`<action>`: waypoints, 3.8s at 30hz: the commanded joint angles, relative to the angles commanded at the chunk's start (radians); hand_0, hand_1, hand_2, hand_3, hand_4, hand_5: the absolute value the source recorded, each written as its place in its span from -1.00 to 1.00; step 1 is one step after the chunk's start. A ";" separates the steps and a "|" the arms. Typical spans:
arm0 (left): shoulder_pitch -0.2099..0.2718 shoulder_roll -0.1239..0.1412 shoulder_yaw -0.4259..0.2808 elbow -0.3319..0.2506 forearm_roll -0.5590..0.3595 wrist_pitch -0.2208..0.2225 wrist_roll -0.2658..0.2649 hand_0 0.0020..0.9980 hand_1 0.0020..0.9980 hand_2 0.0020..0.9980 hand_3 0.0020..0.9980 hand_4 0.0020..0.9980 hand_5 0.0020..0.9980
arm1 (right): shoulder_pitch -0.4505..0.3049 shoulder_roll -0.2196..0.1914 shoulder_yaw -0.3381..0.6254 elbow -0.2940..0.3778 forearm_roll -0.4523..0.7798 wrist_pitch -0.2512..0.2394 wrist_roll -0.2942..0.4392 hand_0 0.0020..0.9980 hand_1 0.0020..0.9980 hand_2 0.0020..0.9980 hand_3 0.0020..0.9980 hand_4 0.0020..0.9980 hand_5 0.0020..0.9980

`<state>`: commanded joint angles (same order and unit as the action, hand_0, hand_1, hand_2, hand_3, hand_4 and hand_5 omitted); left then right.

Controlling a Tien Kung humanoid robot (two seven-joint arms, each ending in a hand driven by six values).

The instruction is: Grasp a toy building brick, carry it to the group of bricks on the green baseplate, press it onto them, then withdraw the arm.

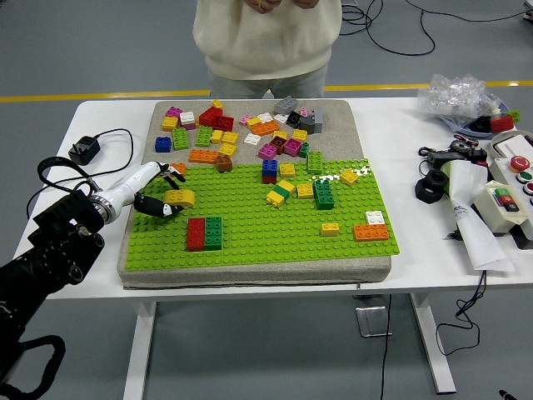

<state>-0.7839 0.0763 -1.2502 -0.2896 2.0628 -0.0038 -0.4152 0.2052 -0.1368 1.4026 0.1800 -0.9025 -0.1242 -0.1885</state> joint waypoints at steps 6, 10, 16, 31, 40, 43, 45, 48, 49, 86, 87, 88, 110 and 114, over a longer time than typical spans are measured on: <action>-0.008 0.000 0.011 0.017 -0.010 0.005 -0.001 1.00 0.62 0.23 0.34 0.70 -0.83 | -0.003 0.003 0.000 0.000 0.002 0.002 0.000 0.59 0.40 0.50 0.43 0.81 0.10; -0.010 0.003 0.023 0.030 -0.017 0.012 -0.006 1.00 0.62 0.23 0.34 0.70 -0.83 | -0.003 0.004 0.000 0.000 0.003 0.002 0.000 0.59 0.40 0.50 0.43 0.81 0.10; -0.002 0.012 0.036 0.025 -0.014 0.024 -0.018 1.00 0.61 0.21 0.30 0.66 -0.84 | -0.003 0.004 0.000 0.000 0.003 0.002 -0.001 0.59 0.41 0.50 0.43 0.81 0.10; 0.020 0.017 0.034 0.007 -0.011 0.042 -0.029 1.00 0.61 0.19 0.26 0.62 -0.86 | -0.009 0.008 -0.007 0.000 -0.003 0.001 -0.009 0.59 0.41 0.50 0.43 0.82 0.10; 0.028 0.010 0.040 0.012 -0.022 0.061 -0.030 1.00 0.62 0.21 0.27 0.63 -0.85 | -0.010 0.010 -0.011 0.000 -0.005 0.003 -0.012 0.59 0.40 0.50 0.43 0.81 0.10; 0.029 0.005 0.037 0.013 -0.029 0.071 -0.031 1.00 0.61 0.19 0.25 0.60 -0.88 | -0.010 0.010 -0.012 0.000 -0.006 0.002 -0.012 0.59 0.40 0.50 0.43 0.82 0.10; 0.030 0.002 0.035 0.013 -0.035 0.080 -0.031 1.00 0.61 0.19 0.25 0.60 -0.88 | -0.010 0.011 -0.012 0.000 -0.006 0.002 -0.012 0.59 0.40 0.50 0.43 0.82 0.10; 0.030 -0.002 0.030 0.014 -0.044 0.097 -0.032 1.00 0.57 0.10 0.14 0.53 -0.95 | -0.010 0.011 -0.012 0.000 -0.006 0.002 -0.012 0.59 0.41 0.50 0.43 0.82 0.10; 0.030 -0.002 0.028 0.014 -0.046 0.102 -0.032 1.00 0.57 0.10 0.14 0.53 -0.95 | -0.010 0.011 -0.012 0.000 -0.006 0.001 -0.011 0.59 0.41 0.50 0.43 0.82 0.10; 0.044 -0.010 0.003 -0.007 -0.083 0.100 -0.037 0.85 0.33 0.04 -0.03 0.41 -0.99 | -0.005 0.012 -0.002 0.000 0.002 -0.003 -0.007 0.59 0.40 0.50 0.43 0.82 0.10; 0.045 -0.009 0.000 -0.010 -0.083 0.100 -0.037 0.85 0.33 0.04 -0.03 0.41 -0.99 | -0.005 0.012 -0.002 0.000 0.002 -0.002 -0.007 0.59 0.40 0.50 0.43 0.82 0.10; 0.045 -0.009 -0.001 -0.011 -0.084 0.100 -0.037 0.85 0.33 0.04 -0.03 0.41 -0.99 | -0.005 0.012 -0.002 0.000 0.002 -0.002 -0.007 0.59 0.40 0.50 0.43 0.82 0.10; 0.113 0.026 -0.026 -0.197 -0.080 0.066 -0.039 0.82 0.28 0.04 -0.04 0.38 -1.00 | -0.009 0.009 0.006 0.000 -0.006 -0.001 0.000 0.59 0.40 0.50 0.43 0.81 0.10; 0.134 0.036 -0.029 -0.243 -0.074 0.061 -0.035 0.82 0.27 0.04 -0.04 0.40 -1.00 | -0.011 0.007 0.009 0.000 -0.009 0.002 0.002 0.58 0.40 0.50 0.43 0.81 0.10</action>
<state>-0.6503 0.1121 -1.2793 -0.5331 1.9890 0.0575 -0.4502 0.1942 -0.1300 1.4114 0.1800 -0.9114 -0.1224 -0.1863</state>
